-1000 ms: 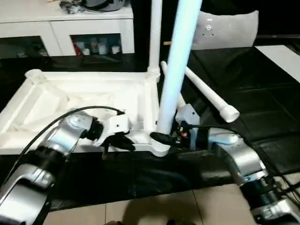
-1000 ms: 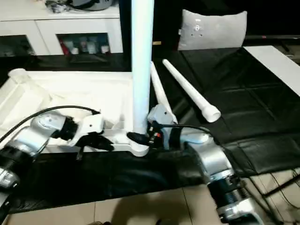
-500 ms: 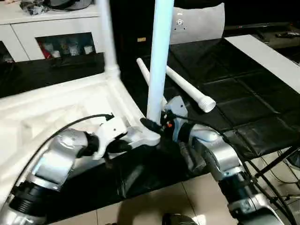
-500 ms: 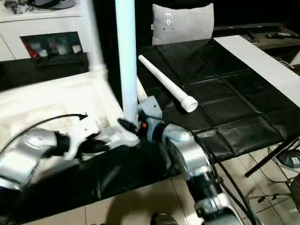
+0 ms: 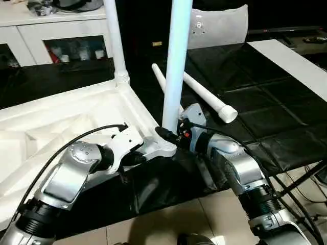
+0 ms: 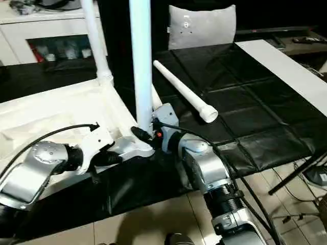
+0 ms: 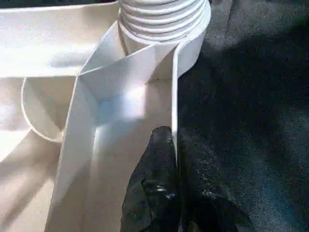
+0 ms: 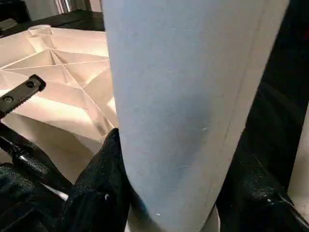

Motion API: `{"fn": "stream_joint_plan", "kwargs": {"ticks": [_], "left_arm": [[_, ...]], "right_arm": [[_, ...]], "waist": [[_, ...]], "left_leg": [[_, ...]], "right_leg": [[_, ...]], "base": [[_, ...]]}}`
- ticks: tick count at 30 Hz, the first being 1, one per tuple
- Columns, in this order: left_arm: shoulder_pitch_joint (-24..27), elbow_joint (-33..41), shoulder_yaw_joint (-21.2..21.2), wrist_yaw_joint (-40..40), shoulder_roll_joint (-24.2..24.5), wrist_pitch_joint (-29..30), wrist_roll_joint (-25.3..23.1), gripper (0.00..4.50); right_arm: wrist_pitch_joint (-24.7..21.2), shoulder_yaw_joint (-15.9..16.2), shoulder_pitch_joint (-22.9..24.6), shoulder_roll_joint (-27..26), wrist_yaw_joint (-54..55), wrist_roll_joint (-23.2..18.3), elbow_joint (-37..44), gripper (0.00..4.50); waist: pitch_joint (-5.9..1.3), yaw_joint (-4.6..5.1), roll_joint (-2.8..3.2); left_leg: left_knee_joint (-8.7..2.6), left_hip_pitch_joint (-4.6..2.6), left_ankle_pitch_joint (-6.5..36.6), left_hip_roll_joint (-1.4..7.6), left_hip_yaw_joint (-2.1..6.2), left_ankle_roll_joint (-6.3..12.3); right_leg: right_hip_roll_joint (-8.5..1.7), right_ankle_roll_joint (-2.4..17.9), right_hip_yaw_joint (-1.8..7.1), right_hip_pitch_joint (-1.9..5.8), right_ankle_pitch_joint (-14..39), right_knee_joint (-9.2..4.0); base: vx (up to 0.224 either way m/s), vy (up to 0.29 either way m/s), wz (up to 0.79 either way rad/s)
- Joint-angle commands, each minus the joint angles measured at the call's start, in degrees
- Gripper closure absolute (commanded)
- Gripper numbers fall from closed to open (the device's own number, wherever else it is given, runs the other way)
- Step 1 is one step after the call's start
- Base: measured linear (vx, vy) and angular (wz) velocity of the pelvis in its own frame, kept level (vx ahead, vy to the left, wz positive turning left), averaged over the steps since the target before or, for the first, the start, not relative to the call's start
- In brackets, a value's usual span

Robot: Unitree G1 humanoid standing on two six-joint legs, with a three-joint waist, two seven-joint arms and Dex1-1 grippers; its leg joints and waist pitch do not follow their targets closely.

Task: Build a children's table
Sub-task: Insert table leg to table base

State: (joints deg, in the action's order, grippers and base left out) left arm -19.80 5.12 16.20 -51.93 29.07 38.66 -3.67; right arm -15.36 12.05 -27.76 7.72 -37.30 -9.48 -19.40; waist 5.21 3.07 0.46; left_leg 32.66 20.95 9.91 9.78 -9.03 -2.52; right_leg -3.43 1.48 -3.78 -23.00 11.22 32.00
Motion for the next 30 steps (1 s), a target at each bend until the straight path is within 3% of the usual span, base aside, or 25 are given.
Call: {"fn": "stream_joint_plan", "kwargs": {"ticks": [1, 6, 7, 9, 12, 13, 16, 18, 20, 21, 23, 27, 30], "left_arm": [[-2.54, 0.23, -1.84, 2.93, -0.08, -2.19, -0.85, 4.50], [-3.35, -2.48, -2.33, 2.56, -0.13, -6.01, 0.04, 4.50], [-3.36, -2.90, -2.22, 1.80, 0.05, -7.51, 0.54, 4.50], [-3.36, -3.46, -2.12, 1.19, 0.24, -8.20, 1.11, 4.50], [-3.62, -4.84, -1.35, 0.20, 0.96, -9.00, 1.08, 4.50], [-3.77, -5.43, -1.11, -0.10, 1.22, -9.34, 1.03, 4.50], [-4.17, -6.56, -0.80, -0.59, 1.51, -9.93, 1.05, 4.50], [-4.75, -7.87, -0.70, -1.26, 1.85, -10.69, 1.21, 4.50], [-4.97, -8.34, -0.66, -1.40, 1.95, -11.05, 1.30, 4.50], [-5.58, -9.49, -0.48, -2.03, 2.35, -12.03, 1.53, 4.50], [-6.10, -10.19, -0.37, -2.67, 2.59, -12.53, 1.73, 4.50], [-6.80, -11.33, -0.17, -3.64, 2.94, -13.37, 1.84, 4.50], [-7.17, -12.03, 0.02, -4.18, 3.07, -13.80, 1.85, 4.50]], "right_arm": [[-3.07, 1.98, 3.30, 0.57, 0.77, 2.07, -6.72, 2.61], [-2.11, 1.41, 3.50, 0.02, 1.22, 2.03, -7.17, 2.61], [-1.60, 0.93, 3.44, -0.21, 1.32, 1.81, -7.55, 2.26], [-0.76, 0.51, 3.35, -0.34, 1.42, 1.94, -8.05, 2.26], [0.29, 0.38, 3.40, -0.34, 1.18, 1.99, -8.25, 1.84], [0.51, 0.35, 3.46, -0.34, 1.18, 1.94, -8.27, 1.84], [1.10, 0.18, 3.90, -0.16, 1.14, 1.82, -7.95, 1.55], [1.62, -0.19, 4.48, 0.05, 1.14, 1.61, -7.56, 1.36], [1.86, -0.45, 4.74, 0.16, 1.10, 1.56, -7.40, 1.17], [2.34, -1.07, 5.27, 0.45, 0.62, 1.10, -6.88, 1.17], [2.51, -1.57, 5.79, 0.91, 0.18, 0.64, -5.98, 0.90], [3.01, -2.16, 6.30, 1.77, -0.73, 0.05, -4.90, 0.60], [3.51, -2.45, 6.67, 2.47, -1.74, -0.36, -4.19, 0.41]], "waist": [[-2.81, -0.43, 1.06], [-2.74, -0.66, 1.04], [-2.75, -0.72, 1.12], [-2.87, -0.78, 1.19], [-3.03, -0.86, 1.70], [-3.07, -0.81, 1.51], [-3.21, -1.03, 1.41], [-3.30, -1.20, 1.79], [-3.33, -1.57, 1.79], [-3.36, -1.71, 2.22], [-3.47, -1.98, 2.07], [-3.49, -2.28, 2.47], [-3.63, -2.39, 2.46]], "left_leg": [[-4.47, -1.49, 30.28, 2.78, 1.59, -1.45], [-4.32, -1.88, 31.79, 2.58, 1.67, -1.55], [-4.27, -1.93, 31.85, 2.56, 1.71, -1.51], [-4.31, -1.89, 31.70, 2.65, 1.73, -1.58], [-4.42, -1.74, 31.36, 2.73, 1.74, -1.76], [-4.42, -1.68, 31.12, 2.71, 1.67, -1.70], [-4.36, -1.25, 28.28, 2.58, 1.47, -0.99], [-4.20, -1.50, 27.54, 2.60, 1.27, -0.88], [-4.17, -1.30, 26.43, 2.60, 1.24, -0.63], [-4.15, -1.34, 26.20, 2.59, 1.29, -0.69], [-4.10, -1.41, 25.52, 2.56, 1.13, -0.52], [-3.99, -1.38, 23.77, 2.56, 0.96, -0.08], [-3.91, -1.01, 21.96, 2.60, 0.95, 0.36]], "right_leg": [[-4.31, 7.58, 2.42, 1.16, 27.88, -4.85], [-4.30, 6.43, 2.08, 1.01, 30.44, -5.30], [-4.35, 6.28, 2.06, 0.98, 30.74, -5.37], [-4.39, 6.20, 2.09, 1.08, 30.45, -5.30], [-4.29, 7.22, 2.22, 1.26, 27.40, -4.85], [-4.24, 7.47, 2.26, 1.30, 26.67, -4.86], [-4.40, 8.23, 2.39, 1.83, 25.14, -4.51], [-4.34, 8.28, 2.46, 1.66, 24.84, -4.70], [-4.36, 8.43, 2.42, 1.93, 24.24, -4.59], [-4.39, 8.49, 2.41, 1.99, 24.07, -4.48], [-4.17, 8.79, 2.37, 2.02, 22.82, -4.44], [-4.15, 9.53, 2.37, 2.19, 21.65, -4.23], [-4.14, 9.81, 2.35, 2.51, 20.66, -4.01]], "base": [[0.000, 0.000, 0.00], [0.000, 0.000, 0.00], [0.000, 0.000, 0.00], [0.000, 0.000, 0.00], [0.000, 0.000, 0.00], [0.000, 0.000, 0.00], [0.000, 0.000, 0.00], [0.000, 0.000, 0.00], [0.000, 0.000, 0.00], [0.000, 0.000, 0.00], [0.000, 0.000, 0.00], [0.000, 0.000, 0.00], [0.000, 0.000, 0.00]]}}
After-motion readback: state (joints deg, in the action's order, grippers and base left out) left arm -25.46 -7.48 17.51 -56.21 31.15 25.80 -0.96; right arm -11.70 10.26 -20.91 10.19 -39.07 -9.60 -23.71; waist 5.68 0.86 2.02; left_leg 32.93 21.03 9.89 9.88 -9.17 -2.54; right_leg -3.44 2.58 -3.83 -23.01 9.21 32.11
